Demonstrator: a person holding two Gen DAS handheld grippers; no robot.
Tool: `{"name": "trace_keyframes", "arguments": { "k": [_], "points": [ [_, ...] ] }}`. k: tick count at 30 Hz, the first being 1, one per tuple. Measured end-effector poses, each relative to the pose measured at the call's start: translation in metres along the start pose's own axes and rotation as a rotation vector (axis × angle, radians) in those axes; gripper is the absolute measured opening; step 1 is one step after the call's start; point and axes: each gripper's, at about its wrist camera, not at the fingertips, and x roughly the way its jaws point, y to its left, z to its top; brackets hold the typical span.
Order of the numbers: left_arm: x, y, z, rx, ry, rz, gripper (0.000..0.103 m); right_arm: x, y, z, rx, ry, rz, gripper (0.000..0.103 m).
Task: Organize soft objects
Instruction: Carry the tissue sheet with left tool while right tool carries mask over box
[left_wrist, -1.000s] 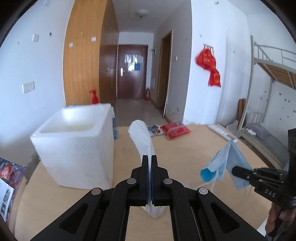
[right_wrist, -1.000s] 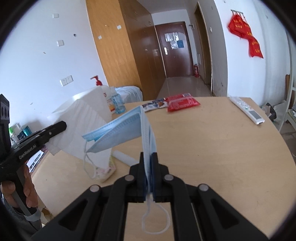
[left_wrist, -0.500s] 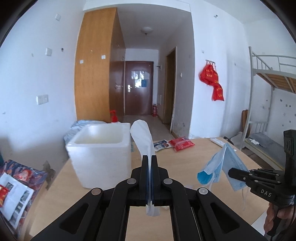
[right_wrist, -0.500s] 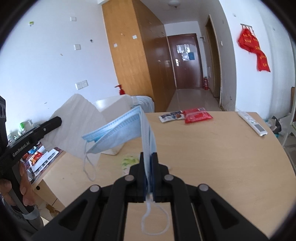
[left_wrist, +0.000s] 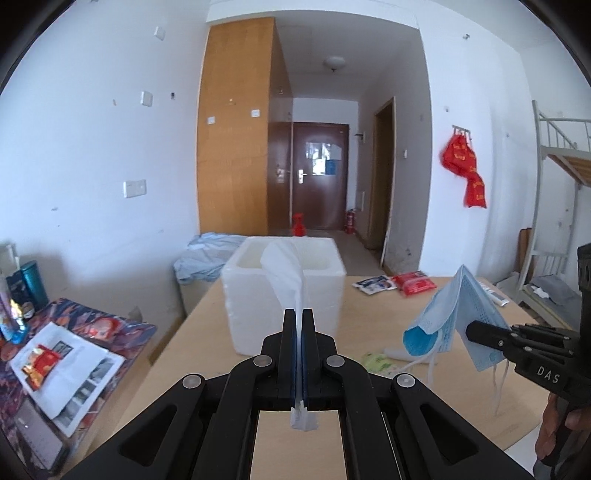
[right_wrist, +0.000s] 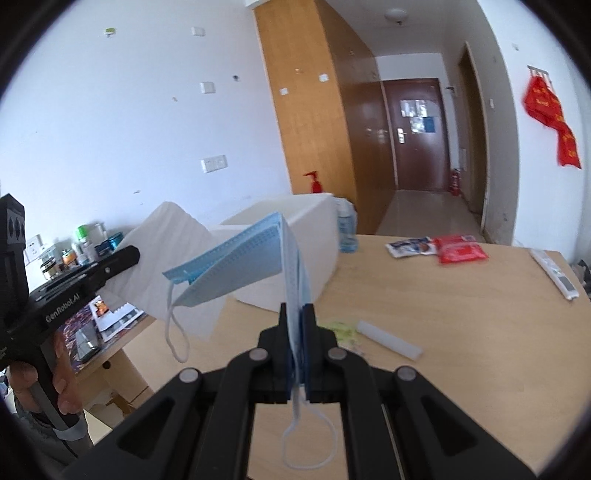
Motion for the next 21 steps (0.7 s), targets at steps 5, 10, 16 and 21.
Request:
{"name": "trace_keyframes", "arguments": {
  "k": [5,10,16,21],
  "points": [
    [-0.002,0.011,-0.002,-0.008,0.001,0.036,0.001,0.01,0.015,0.002,-0.015,-0.003,0.049,0.006],
    [-0.001,0.014,-0.001,-0.01,0.004,0.04,0.001,0.02,0.026,0.004,-0.025,0.006,0.081,0.006],
    [0.008,0.016,0.003,-0.012,0.003,0.019,0.001,0.032,0.024,0.008,-0.013,0.015,0.082,0.006],
    [0.012,0.015,0.017,-0.016,-0.02,0.0,0.001,0.038,0.023,0.015,-0.011,0.021,0.074,0.006]
  ]
}}
